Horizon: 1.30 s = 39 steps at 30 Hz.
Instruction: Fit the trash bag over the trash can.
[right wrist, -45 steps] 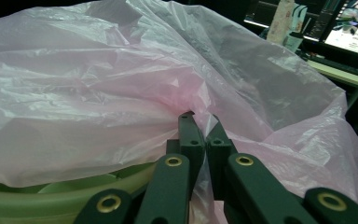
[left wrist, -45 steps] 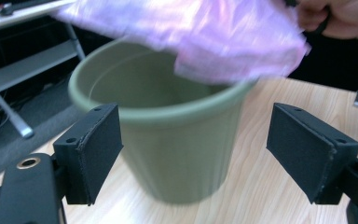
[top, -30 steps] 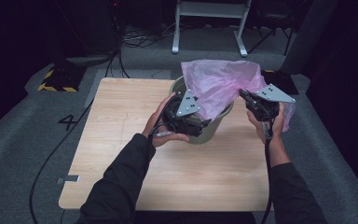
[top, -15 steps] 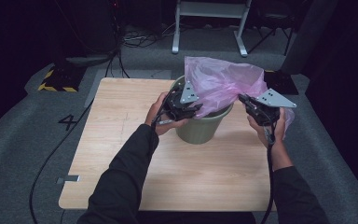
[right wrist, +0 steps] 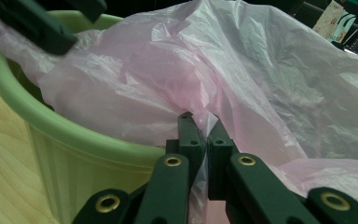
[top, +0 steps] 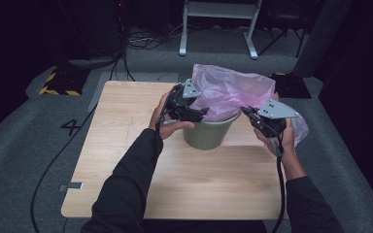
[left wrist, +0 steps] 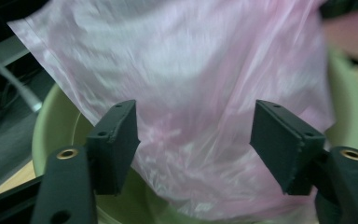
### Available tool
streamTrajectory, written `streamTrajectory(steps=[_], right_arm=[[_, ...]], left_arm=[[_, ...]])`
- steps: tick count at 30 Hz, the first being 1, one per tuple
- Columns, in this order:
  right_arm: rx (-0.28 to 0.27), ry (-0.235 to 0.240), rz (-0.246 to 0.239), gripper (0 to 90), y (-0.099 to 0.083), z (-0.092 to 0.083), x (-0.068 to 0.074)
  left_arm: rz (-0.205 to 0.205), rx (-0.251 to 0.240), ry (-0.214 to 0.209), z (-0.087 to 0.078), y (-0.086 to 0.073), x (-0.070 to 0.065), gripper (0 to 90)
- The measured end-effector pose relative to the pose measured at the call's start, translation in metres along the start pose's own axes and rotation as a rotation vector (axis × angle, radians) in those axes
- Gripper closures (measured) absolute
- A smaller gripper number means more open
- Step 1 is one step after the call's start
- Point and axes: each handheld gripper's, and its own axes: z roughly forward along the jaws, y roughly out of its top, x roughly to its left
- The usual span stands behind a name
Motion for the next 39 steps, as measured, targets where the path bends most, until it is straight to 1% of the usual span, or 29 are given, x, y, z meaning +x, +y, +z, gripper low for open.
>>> streamTrajectory(steps=[2, 3, 4, 5, 6, 7, 8, 9, 11, 12, 13, 14, 15, 16, 17, 18, 20, 22, 23, 25, 26, 29, 30, 31, 32, 33, 36, 38, 39], right_arm=[[0.004, 0.001, -0.013, 88.4, 0.001, 0.0, 0.001], [0.0, 0.017, -0.015, 88.3, 0.001, 0.0, 0.002], [0.001, 0.021, -0.024, 88.2, 0.002, 0.0, 0.004], [0.001, 0.021, -0.024, 88.2, 0.002, 0.0, 0.004], [-0.001, 0.026, -0.035, 88.0, 0.004, 0.0, 0.007], [-0.001, 0.026, -0.035, 88.0, 0.004, 0.0, 0.007], [-0.005, 0.036, -0.041, 87.6, 0.006, 0.0, 0.01], [-0.005, 0.036, -0.041, 87.6, 0.006, 0.0, 0.01], [-0.012, 0.047, -0.048, 87.0, 0.008, 0.0, 0.013], [-0.02, 0.059, -0.053, 86.1, 0.01, -0.001, 0.015], [-0.02, 0.059, -0.053, 86.1, 0.01, -0.001, 0.015], [-0.027, 0.067, -0.05, 85.9, 0.011, -0.002, 0.016], [-0.027, 0.067, -0.05, 85.9, 0.011, -0.002, 0.016], [-0.028, 0.069, -0.051, 85.9, 0.011, -0.002, 0.017], [-0.032, 0.071, -0.052, 85.9, 0.011, -0.002, 0.017], [-0.035, 0.077, -0.05, 85.1, 0.012, -0.003, 0.018], [-0.04, 0.087, -0.051, 84.6, 0.012, -0.005, 0.019], [-0.041, 0.091, -0.053, 84.2, 0.012, -0.005, 0.02], [-0.044, 0.096, -0.057, 81.5, 0.012, -0.007, 0.021], [-0.05, 0.104, -0.056, 79.6, 0.011, -0.009, 0.023], [-0.053, 0.107, -0.055, 78.8, 0.01, -0.01, 0.023], [-0.056, 0.102, -0.038, 66.8, 0.008, -0.014, 0.023], [-0.056, 0.102, -0.038, 66.8, 0.008, -0.014, 0.023], [-0.058, 0.104, -0.03, 62.8, 0.008, -0.016, 0.023], [-0.06, 0.104, -0.027, 57.5, 0.007, -0.018, 0.023], [-0.072, 0.102, -0.022, 46.5, 0.007, -0.023, 0.023], [-0.071, 0.106, -0.015, 38.8, 0.007, -0.027, 0.022], [-0.064, 0.088, -0.008, 30.5, 0.006, -0.031, 0.021], [-0.043, 0.066, -0.005, 25.1, 0.005, -0.033, 0.019]], left_arm=[[0.03, -0.02, -0.022, -0.002, 0.004, -0.005, 28.2], [0.056, -0.029, -0.061, -0.002, 0.01, -0.013, 26.8], [0.059, -0.031, -0.094, -0.001, 0.012, -0.017, 25.0], [0.059, -0.031, -0.094, -0.001, 0.012, -0.017, 23.9], [0.067, -0.018, -0.145, 0.003, 0.017, -0.025, 23.0], [0.067, -0.018, -0.145, 0.003, 0.017, -0.025, 22.8], [0.094, -0.002, -0.154, 0.008, 0.02, -0.033, 22.5], [0.094, -0.002, -0.154, 0.008, 0.02, -0.033, 22.5], [0.113, 0.025, -0.14, 0.013, 0.023, -0.037, 23.3], [0.107, 0.049, -0.112, 0.015, 0.024, -0.039, 32.6], [0.106, 0.058, -0.105, 0.017, 0.025, -0.038, 32.6], [0.112, 0.074, -0.082, 0.019, 0.025, -0.037, 40.7], [0.112, 0.074, -0.082, 0.019, 0.025, -0.037, 46.0], [0.126, 0.092, -0.057, 0.02, 0.025, -0.036, 46.0], [0.131, 0.094, -0.056, 0.021, 0.024, -0.036, 57.0], [0.159, 0.103, -0.044, 0.022, 0.024, -0.036, 69.1], [0.173, 0.1, -0.043, 0.022, 0.023, -0.036, 78.6], [0.185, 0.095, -0.049, 0.022, 0.022, -0.036, 81.9], [0.19, 0.093, -0.05, 0.022, 0.021, -0.036, 88.1], [0.218, 0.104, -0.063, 0.023, 0.018, -0.035, 89.3], [0.218, 0.104, -0.063, 0.023, 0.018, -0.035, 89.5], [0.222, 0.104, -0.079, 0.023, 0.014, -0.033, 89.7], [0.221, 0.102, -0.083, 0.022, 0.013, -0.032, 89.7], [0.22, 0.103, -0.086, 0.022, 0.012, -0.031, 89.7], [0.219, 0.104, -0.086, 0.02, 0.012, -0.03, 89.7], [0.215, 0.101, -0.08, 0.019, 0.01, -0.027, 89.7], [0.21, 0.105, -0.084, 0.019, 0.008, -0.024, 89.7], [0.206, 0.104, -0.088, 0.018, 0.005, -0.021, 89.7], [0.194, 0.101, -0.098, 0.017, 0.002, -0.018, 89.8]])
